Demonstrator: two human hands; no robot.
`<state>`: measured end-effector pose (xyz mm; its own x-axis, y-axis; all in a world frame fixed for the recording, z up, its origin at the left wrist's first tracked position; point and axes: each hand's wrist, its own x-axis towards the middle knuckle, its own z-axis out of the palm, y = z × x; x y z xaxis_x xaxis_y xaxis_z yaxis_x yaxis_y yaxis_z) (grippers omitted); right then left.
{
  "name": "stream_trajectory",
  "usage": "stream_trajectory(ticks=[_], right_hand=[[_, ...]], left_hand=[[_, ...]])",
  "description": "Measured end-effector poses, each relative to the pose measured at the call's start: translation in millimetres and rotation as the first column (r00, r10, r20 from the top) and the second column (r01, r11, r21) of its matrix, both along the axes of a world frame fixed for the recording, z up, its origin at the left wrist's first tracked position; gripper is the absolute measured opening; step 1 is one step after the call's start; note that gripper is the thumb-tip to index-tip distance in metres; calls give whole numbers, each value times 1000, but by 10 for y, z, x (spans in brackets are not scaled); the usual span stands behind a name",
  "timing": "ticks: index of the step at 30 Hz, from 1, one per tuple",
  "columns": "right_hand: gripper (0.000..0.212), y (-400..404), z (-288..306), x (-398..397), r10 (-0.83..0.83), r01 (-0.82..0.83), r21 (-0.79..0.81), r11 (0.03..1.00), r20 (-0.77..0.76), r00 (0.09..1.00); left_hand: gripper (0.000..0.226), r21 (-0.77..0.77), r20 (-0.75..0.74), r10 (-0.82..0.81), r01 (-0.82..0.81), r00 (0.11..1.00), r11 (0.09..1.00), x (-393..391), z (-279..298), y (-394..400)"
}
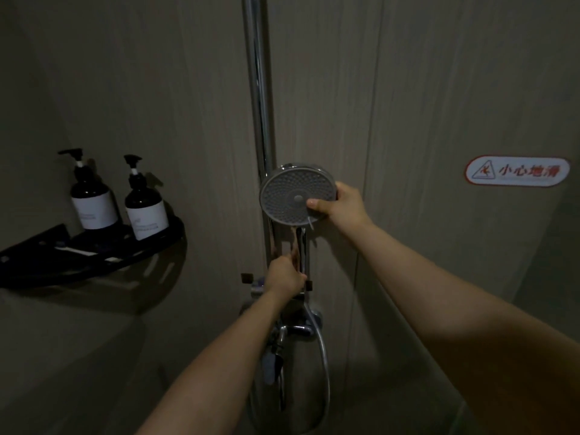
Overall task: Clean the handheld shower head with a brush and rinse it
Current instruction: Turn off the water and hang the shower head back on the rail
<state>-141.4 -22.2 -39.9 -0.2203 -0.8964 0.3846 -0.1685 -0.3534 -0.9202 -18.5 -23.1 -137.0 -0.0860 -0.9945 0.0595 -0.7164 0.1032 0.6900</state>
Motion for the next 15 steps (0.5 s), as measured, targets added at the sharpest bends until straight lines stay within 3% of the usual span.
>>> stream_trajectory(ticks=[7, 15], right_hand=[[38, -78, -212, -56, 47, -48, 22, 999, 54, 997], [39, -1, -137, -42, 75, -74, 15, 997, -56, 996]], left_hand=[[39, 17, -20, 14, -13, 1000, 1000, -3, -172, 3], [36, 24, 8, 60, -60, 998, 998, -31, -166, 31]])
